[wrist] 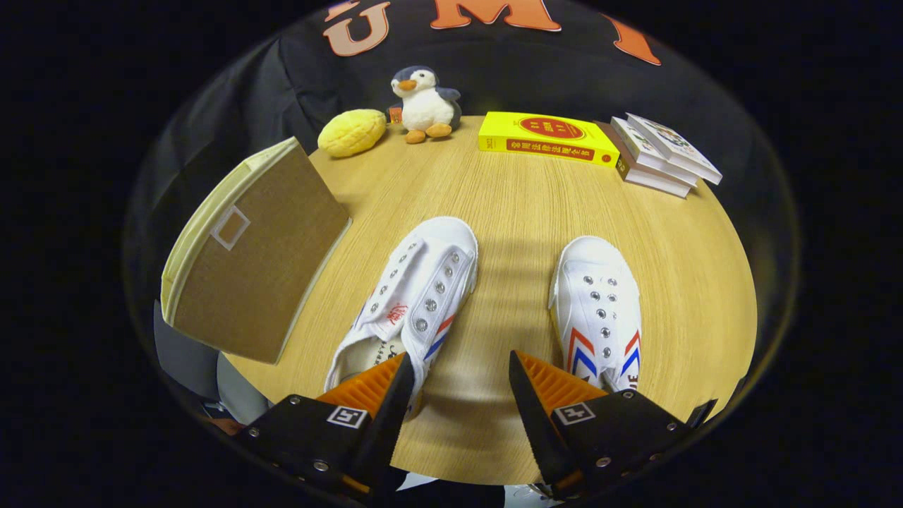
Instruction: Open the storage box then place both shoes into the box .Put the left shoe in first, then the right shoe, with the right side of both shoes facing outward in a uniform manner.
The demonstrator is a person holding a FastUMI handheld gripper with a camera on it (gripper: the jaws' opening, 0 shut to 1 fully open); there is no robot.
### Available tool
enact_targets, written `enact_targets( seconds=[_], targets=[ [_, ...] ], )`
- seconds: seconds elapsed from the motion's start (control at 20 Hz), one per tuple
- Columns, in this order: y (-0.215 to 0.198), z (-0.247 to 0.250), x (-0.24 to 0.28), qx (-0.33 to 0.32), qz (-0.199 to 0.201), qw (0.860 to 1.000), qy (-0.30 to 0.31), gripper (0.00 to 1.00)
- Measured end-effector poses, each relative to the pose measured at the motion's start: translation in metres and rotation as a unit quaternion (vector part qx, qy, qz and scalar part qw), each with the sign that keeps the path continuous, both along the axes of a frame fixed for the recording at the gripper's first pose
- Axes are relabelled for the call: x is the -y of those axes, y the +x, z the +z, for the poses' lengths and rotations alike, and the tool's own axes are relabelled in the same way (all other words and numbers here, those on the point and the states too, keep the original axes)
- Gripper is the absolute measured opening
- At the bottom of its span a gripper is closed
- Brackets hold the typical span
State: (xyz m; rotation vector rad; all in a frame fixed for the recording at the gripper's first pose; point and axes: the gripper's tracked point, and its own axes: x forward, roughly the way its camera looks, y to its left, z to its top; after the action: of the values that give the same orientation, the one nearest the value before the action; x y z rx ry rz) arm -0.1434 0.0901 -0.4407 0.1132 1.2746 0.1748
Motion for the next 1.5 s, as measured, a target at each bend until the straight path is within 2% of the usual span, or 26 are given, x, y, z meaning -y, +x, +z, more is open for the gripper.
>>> enact_targets(
  seconds=[0.15,0.3,0.5,0.65,0.8,0.85,0.9,1.0,1.1,1.3,1.5],
  targets=[
    [0.002,-0.009,-0.006,0.0,-0.009,1.0,0.001,0.75],
    [0.005,-0.016,-0.01,0.009,0.004,1.0,-0.015,0.71],
    [0.025,-0.026,-0.008,0.036,-0.058,0.998,-0.011,0.58],
    [0.038,-0.033,-0.004,0.056,-0.059,0.996,-0.032,0.51],
    [0.046,-0.037,-0.009,0.064,-0.068,0.995,-0.031,0.34],
    [0.045,-0.037,-0.012,0.062,-0.066,0.996,-0.025,0.32],
    [0.047,-0.037,-0.015,0.061,-0.067,0.996,-0.021,0.23],
    [0.046,-0.036,-0.015,0.051,-0.073,0.996,-0.013,0.13],
    [0.048,-0.033,-0.014,0.043,-0.091,0.995,-0.006,0.06],
    [0.05,-0.026,-0.02,0.03,-0.111,0.993,0.02,0.02],
    [0.052,-0.009,-0.033,0.034,-0.118,0.991,0.057,0.02]
  ],
)
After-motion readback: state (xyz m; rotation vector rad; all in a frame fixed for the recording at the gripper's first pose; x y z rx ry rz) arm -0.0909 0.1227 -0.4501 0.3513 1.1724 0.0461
